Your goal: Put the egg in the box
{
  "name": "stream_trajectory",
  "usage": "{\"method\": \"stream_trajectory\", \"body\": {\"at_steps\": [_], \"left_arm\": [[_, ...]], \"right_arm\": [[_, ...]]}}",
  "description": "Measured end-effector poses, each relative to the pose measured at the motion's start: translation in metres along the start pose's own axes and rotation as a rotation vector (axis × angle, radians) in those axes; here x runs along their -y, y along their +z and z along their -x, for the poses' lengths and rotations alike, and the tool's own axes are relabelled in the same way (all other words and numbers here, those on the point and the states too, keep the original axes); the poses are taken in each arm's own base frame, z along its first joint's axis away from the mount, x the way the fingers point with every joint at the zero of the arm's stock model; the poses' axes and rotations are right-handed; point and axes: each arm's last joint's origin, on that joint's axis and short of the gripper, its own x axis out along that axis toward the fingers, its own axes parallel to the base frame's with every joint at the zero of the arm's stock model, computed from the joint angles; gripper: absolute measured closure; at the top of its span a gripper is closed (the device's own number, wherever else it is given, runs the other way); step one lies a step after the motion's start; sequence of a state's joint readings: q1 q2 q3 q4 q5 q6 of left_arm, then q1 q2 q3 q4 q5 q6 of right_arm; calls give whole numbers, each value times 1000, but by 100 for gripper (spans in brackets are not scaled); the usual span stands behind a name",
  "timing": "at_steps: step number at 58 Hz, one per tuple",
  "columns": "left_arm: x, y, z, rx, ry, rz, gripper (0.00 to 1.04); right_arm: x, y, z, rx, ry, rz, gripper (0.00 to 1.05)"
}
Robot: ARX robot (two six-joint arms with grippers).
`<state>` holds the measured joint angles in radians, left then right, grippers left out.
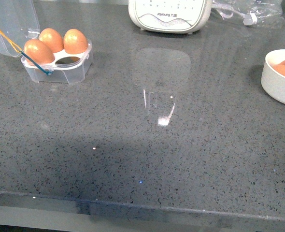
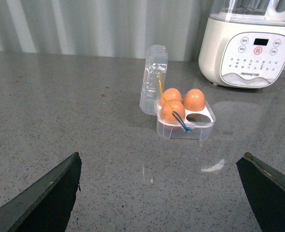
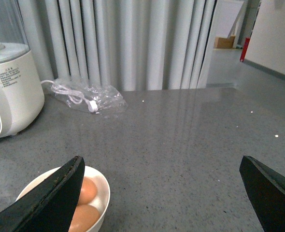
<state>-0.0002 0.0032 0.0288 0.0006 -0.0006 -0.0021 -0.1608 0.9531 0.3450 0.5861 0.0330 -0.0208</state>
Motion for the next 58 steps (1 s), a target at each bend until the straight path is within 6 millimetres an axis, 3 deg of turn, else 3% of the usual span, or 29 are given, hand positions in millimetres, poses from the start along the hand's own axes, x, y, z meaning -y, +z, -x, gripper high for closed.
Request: {"method": "stream_trajectory", "body": {"at_steps": [8, 19, 32, 58], "left_arm": [[0, 0, 0, 0, 0, 0, 7], [0, 0, 0, 0, 0, 0, 7], [0, 0, 0, 0, 0, 0, 7], [0, 0, 0, 0, 0, 0, 7]], "right_arm": [[-2, 4, -46, -113, 70, -35, 7], [-16, 10, -79, -200, 209, -50, 7], [-36, 0, -89, -297, 422, 27, 7], [-38, -24, -101, -343, 507, 62, 7]]}}
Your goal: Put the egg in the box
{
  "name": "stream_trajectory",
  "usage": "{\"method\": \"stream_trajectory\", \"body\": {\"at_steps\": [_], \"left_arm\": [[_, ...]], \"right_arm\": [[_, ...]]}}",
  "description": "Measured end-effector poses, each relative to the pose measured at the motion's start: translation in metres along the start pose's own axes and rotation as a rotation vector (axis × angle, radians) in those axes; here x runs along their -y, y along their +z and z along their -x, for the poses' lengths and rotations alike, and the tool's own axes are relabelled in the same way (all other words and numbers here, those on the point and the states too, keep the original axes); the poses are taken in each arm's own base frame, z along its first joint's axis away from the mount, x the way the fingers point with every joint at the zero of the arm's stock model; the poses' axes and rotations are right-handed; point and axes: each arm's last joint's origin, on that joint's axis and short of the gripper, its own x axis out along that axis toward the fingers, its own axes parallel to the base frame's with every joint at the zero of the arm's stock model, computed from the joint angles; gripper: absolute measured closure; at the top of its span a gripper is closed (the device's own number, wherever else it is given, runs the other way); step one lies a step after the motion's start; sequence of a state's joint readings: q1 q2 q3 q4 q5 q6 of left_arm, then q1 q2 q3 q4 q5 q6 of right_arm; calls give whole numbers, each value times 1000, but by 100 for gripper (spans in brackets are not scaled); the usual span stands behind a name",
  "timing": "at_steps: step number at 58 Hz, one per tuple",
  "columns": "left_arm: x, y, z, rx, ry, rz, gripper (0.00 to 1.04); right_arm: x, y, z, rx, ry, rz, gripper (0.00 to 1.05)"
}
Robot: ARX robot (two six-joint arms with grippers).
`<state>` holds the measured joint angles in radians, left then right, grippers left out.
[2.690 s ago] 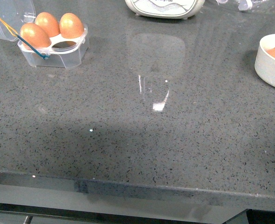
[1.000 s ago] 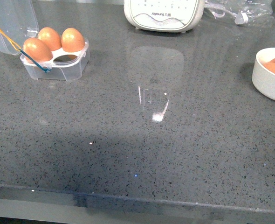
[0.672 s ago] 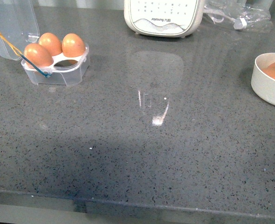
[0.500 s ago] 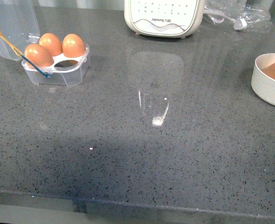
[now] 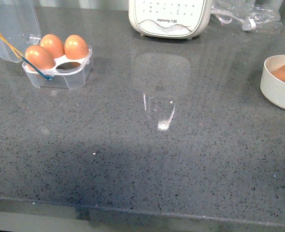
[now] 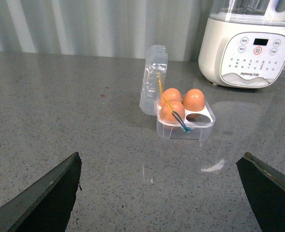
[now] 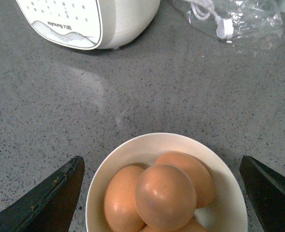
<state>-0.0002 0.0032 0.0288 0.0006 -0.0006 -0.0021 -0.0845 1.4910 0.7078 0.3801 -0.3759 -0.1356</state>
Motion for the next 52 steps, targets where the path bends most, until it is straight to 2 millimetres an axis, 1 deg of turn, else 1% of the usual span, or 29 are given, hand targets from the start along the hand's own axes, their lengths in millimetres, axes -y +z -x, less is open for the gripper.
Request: {"method": "stream_trajectory", "body": {"at_steps": [7, 25, 44, 46, 50, 52], "left_arm": [[0, 0, 0, 0, 0, 0, 7], [0, 0, 0, 0, 0, 0, 7], [0, 0, 0, 0, 0, 0, 7], [0, 0, 0, 0, 0, 0, 7], [0, 0, 0, 0, 0, 0, 7], [0, 0, 0, 0, 0, 0, 7]], "right_arm": [[1, -11, -7, -31, 4, -14, 7], [2, -29, -15, -76, 13, -39, 7], [4, -32, -15, -81, 6, -44, 7], [4, -33, -15, -82, 6, -45, 11], [5, -33, -15, -84, -2, -45, 27], [5, -33, -15, -84, -5, -45, 32]]}}
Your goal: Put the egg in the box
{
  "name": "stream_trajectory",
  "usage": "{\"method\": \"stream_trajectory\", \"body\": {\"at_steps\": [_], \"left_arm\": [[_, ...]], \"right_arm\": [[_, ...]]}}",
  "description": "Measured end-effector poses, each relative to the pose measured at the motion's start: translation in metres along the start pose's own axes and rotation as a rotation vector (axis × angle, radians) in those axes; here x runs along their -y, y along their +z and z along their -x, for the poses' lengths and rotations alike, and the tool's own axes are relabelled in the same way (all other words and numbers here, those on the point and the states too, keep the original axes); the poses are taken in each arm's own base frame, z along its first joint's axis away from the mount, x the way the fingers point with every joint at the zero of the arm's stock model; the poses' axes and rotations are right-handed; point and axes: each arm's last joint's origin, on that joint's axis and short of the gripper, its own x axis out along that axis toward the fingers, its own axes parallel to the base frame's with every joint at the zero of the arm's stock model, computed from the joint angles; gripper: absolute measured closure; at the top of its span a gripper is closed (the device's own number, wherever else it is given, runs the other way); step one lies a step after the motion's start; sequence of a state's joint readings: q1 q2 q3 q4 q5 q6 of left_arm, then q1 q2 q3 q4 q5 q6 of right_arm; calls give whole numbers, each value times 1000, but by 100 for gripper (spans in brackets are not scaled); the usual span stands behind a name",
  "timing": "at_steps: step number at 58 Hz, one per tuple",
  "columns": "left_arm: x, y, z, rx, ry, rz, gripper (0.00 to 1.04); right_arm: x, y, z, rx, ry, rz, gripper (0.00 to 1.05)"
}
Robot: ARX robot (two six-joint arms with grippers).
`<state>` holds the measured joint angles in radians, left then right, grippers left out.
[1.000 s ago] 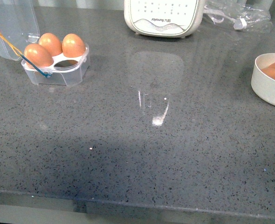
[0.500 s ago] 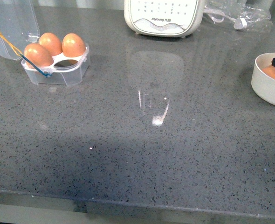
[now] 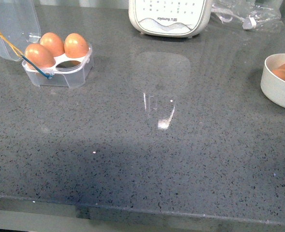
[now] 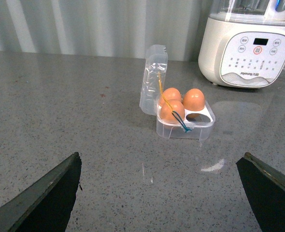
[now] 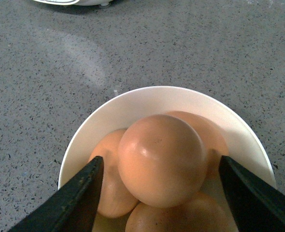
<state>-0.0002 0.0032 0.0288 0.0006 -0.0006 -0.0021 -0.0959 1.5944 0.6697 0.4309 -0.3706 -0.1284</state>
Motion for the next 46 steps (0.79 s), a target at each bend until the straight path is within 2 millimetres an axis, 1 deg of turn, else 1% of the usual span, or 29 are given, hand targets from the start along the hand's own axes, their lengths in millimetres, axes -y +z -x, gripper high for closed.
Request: {"method": "stream_trajectory", "body": {"at_steps": [3, 5, 9, 12, 15, 23, 37, 41, 46], "left_arm": [[0, 0, 0, 0, 0, 0, 7], [0, 0, 0, 0, 0, 0, 7], [0, 0, 0, 0, 0, 0, 7], [0, 0, 0, 0, 0, 0, 7], [0, 0, 0, 0, 0, 0, 7], [0, 0, 0, 0, 0, 0, 7], [0, 0, 0, 0, 0, 0, 7], [0, 0, 0, 0, 0, 0, 7], [0, 0, 0, 0, 0, 0, 7]], "right_arm": [[0, -1, 0, 0, -3, -1, 41], [0, -1, 0, 0, -3, -1, 45], [0, -1, 1, 0, -3, -1, 55], [0, -1, 1, 1, -2, 0, 61], [0, -1, 2, 4, -1, 0, 64], [-2, 2, 7, 13, -2, 12, 65], [-10, 18, 23, 57, 1, 45, 65], [-15, 27, 30, 82, 5, 59, 65], [-21, 46, 31, 125, -5, 82, 65]]}}
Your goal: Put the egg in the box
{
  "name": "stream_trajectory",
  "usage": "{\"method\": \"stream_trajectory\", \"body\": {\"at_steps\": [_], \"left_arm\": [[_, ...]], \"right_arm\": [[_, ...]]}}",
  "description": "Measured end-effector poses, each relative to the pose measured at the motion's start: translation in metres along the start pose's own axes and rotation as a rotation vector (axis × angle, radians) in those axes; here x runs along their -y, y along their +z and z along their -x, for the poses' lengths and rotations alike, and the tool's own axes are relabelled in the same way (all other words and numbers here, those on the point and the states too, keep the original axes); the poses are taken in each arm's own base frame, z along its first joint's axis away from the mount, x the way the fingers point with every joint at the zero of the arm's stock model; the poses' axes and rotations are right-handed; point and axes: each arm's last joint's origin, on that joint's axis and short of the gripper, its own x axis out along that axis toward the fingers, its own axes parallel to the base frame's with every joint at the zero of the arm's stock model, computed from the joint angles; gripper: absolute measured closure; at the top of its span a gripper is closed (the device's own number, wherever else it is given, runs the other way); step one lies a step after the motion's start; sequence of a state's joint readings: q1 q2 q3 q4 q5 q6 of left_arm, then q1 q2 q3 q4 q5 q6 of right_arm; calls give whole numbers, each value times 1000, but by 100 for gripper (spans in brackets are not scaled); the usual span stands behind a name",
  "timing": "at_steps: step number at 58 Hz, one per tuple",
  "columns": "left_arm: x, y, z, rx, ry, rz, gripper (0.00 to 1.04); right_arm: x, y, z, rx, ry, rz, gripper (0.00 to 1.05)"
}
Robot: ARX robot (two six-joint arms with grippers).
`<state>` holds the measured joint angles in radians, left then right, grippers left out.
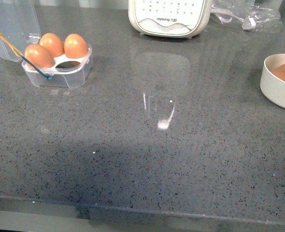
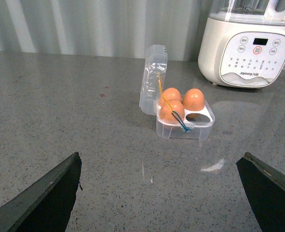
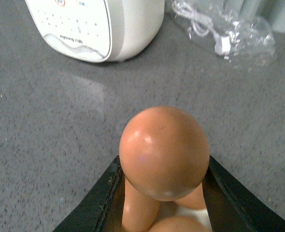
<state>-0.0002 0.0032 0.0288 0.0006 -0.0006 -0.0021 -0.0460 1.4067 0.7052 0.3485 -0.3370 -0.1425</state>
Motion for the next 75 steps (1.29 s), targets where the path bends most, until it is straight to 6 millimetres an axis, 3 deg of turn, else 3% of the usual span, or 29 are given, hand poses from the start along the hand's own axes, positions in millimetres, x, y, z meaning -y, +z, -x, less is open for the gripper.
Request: {"method": "stream_trajectory", "body": {"at_steps": [13, 24, 39, 51, 75], "left_arm": [[0, 0, 0, 0, 0, 0, 7], [0, 0, 0, 0, 0, 0, 7], [0, 0, 0, 0, 0, 0, 7], [0, 0, 0, 0, 0, 0, 7], [0, 0, 0, 0, 0, 0, 7]], "right_arm": [[-32, 33, -30, 32, 128, 20, 66], [-77, 43, -57, 3, 347, 58, 66], [-124, 50, -66, 1, 636, 154, 66], [-137, 45, -78, -48, 720, 209, 66], [-156, 53, -128, -78, 743, 229, 66]]}}
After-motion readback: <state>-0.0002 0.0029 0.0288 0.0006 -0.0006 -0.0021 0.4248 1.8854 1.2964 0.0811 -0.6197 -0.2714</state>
